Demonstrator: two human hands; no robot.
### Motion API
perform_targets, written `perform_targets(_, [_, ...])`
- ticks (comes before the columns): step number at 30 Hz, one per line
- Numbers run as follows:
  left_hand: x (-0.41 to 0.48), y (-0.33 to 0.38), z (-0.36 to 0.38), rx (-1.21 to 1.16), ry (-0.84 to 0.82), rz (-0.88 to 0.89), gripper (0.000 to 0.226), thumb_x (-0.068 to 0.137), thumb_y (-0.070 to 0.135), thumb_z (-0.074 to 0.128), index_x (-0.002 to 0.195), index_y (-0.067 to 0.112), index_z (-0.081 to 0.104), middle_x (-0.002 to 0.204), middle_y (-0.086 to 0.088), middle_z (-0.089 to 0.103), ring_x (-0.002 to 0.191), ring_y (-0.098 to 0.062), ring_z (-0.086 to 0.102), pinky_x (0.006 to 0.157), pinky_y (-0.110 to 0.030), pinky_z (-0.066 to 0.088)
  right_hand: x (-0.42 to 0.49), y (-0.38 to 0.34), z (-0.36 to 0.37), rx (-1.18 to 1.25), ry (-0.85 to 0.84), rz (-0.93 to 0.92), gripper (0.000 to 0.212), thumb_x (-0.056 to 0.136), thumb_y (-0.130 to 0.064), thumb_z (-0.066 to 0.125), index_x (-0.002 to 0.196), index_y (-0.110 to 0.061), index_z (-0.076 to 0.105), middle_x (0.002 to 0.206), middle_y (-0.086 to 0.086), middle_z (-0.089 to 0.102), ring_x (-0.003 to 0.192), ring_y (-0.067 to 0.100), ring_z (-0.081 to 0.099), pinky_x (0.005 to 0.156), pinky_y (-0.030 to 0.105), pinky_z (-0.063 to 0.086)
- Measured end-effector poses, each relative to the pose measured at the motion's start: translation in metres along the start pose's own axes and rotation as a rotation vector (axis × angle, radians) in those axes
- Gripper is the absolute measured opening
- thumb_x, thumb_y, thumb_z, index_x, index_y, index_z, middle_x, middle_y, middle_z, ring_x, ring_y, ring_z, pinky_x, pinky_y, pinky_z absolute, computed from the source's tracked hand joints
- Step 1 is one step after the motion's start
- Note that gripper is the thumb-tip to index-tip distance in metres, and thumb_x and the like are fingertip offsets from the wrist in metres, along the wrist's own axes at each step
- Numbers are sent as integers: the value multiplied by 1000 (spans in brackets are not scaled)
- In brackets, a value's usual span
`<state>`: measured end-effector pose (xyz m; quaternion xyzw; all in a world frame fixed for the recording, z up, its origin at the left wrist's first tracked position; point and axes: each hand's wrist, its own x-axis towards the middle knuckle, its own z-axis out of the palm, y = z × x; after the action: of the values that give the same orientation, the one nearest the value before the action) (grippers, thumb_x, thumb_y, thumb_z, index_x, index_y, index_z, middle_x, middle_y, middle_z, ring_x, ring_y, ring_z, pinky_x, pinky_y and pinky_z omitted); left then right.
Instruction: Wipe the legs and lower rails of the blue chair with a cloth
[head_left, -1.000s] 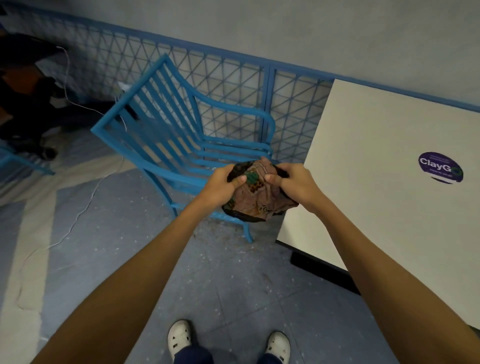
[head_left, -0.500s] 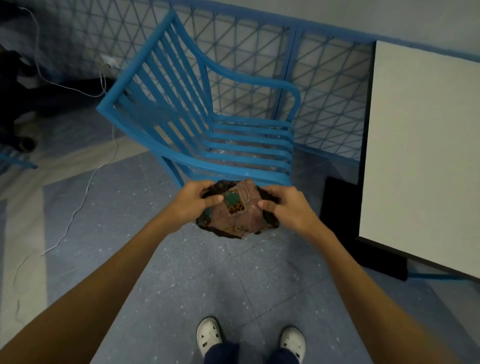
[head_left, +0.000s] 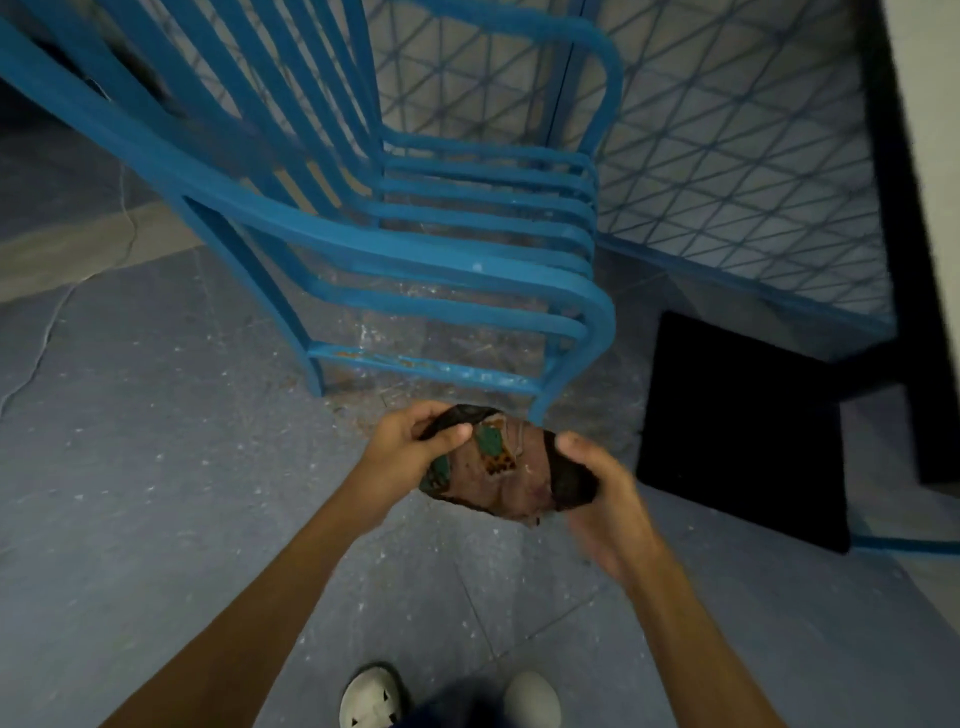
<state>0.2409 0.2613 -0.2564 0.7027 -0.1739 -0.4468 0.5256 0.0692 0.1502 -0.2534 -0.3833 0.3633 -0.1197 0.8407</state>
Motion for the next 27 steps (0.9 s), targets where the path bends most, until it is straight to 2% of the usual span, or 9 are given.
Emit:
perform_targets(3, [33, -40, 31, -40, -10, 13, 8, 87, 13, 65, 90, 19, 68, 88, 4, 72, 80, -6, 68, 75, -21, 56, 26, 36, -30, 391, 9, 91, 62, 90, -43, 49, 132, 4, 51, 133, 26, 53, 125, 37, 51, 106, 48, 41])
perform_targets(7, [80, -86, 60, -19, -7, 32, 8, 89, 13, 63, 95, 15, 66, 91, 1, 70, 83, -10, 66, 79, -22, 53, 59, 78, -69, 440, 111, 131, 46, 100, -27, 33, 109, -1, 70, 118, 23, 64, 101, 32, 67, 73, 39, 59])
perform_targets(9, [97, -104, 72, 20, 12, 52, 8, 89, 13, 62, 95, 12, 67, 89, 1, 70, 81, -9, 65, 74, -18, 53, 72, 90, -81, 445, 100, 154, 51, 99, -36, 35, 107, -2, 72, 119, 21, 65, 102, 31, 67, 74, 39, 58])
perform_targets(12, [119, -129, 85, 85, 16, 94, 7, 88, 13, 63, 93, 11, 67, 83, 5, 68, 73, -2, 63, 63, -9, 49, 92, 102, -100, 414, -9, 182, 68, 81, -59, 57, 122, -5, 64, 131, 21, 57, 117, 34, 59, 88, 46, 54])
perform_targets(14, [133, -143, 90, 117, 23, 134, 9, 87, 16, 65, 94, 12, 69, 83, 7, 69, 75, -1, 63, 64, -8, 48, 107, 109, -111, 405, -99, 187, 81, 61, -57, 79, 121, -5, 64, 132, 21, 56, 118, 34, 57, 91, 47, 52])
perform_targets(16, [145, -153, 92, 155, 41, 183, 14, 86, 18, 66, 97, 10, 69, 87, 5, 70, 82, -6, 65, 69, -11, 49, 121, 116, -119, 384, -170, 172, 83, 54, -52, 85, 119, -4, 66, 130, 21, 58, 116, 33, 60, 89, 45, 53])
perform_targets(22, [177, -168, 87, 400, 77, 406, 12, 85, 21, 67, 96, 17, 72, 90, 4, 72, 89, -12, 67, 82, -26, 50, 166, 122, -106, 157, -31, 60, 55, 82, -39, 59, 126, -6, 59, 119, 20, 64, 101, 30, 66, 85, 41, 56])
perform_targets(24, [179, -153, 82, 530, 54, 507, 20, 87, 27, 65, 103, 18, 73, 94, 9, 71, 91, -6, 64, 80, -19, 46, 176, 117, -101, 60, 49, -36, 51, 84, -34, 61, 125, -5, 58, 121, 21, 64, 107, 32, 63, 94, 41, 51])
perform_targets(27, [178, -130, 63, 542, 89, 599, 24, 89, 28, 62, 109, 17, 70, 94, 11, 67, 89, -2, 60, 78, -10, 39, 174, 99, -100, -171, 211, -263, 23, 90, -25, 61, 106, -10, 65, 110, 14, 68, 98, 25, 65, 92, 38, 51])
